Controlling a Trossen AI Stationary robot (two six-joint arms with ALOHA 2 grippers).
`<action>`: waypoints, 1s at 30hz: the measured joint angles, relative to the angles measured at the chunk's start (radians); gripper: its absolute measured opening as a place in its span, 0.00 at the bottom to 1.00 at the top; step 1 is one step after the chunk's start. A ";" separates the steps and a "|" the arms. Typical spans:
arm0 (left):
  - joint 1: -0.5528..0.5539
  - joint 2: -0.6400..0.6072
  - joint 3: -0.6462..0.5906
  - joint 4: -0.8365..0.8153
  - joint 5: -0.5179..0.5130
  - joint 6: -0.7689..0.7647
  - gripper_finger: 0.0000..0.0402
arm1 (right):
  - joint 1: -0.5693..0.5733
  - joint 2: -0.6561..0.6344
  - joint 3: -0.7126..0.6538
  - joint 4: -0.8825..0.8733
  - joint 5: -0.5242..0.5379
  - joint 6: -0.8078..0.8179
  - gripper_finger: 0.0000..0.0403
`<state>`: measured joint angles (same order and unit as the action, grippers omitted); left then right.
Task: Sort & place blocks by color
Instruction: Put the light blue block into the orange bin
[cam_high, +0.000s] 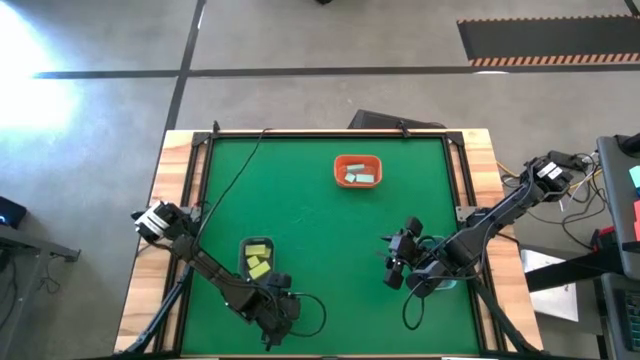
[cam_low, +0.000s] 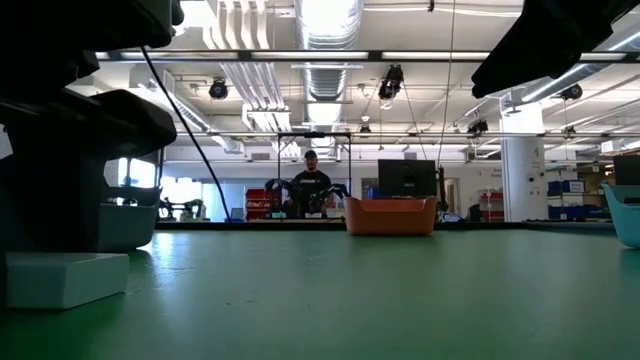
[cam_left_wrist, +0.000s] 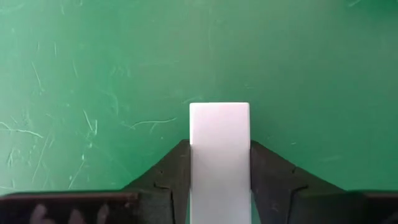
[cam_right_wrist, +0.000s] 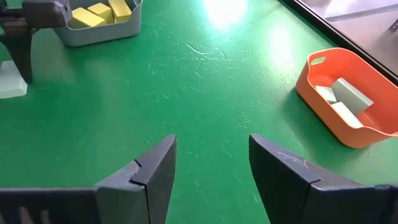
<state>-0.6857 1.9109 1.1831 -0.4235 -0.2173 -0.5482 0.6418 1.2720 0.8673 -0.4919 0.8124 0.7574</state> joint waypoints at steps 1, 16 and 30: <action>0.000 -0.004 0.000 -0.002 0.001 0.006 0.28 | 0.000 0.000 0.000 0.000 0.000 0.000 0.46; 0.055 -0.236 -0.022 0.228 -0.221 0.395 0.28 | 0.002 0.000 0.000 0.012 0.039 -0.004 0.46; 0.191 -0.296 -0.261 1.074 -0.207 0.796 0.29 | 0.039 0.119 -0.304 1.492 -0.024 -1.073 0.46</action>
<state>-0.4947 1.6152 0.9217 0.6510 -0.4240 0.2474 0.6812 1.3907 0.5633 0.9997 0.7881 -0.3155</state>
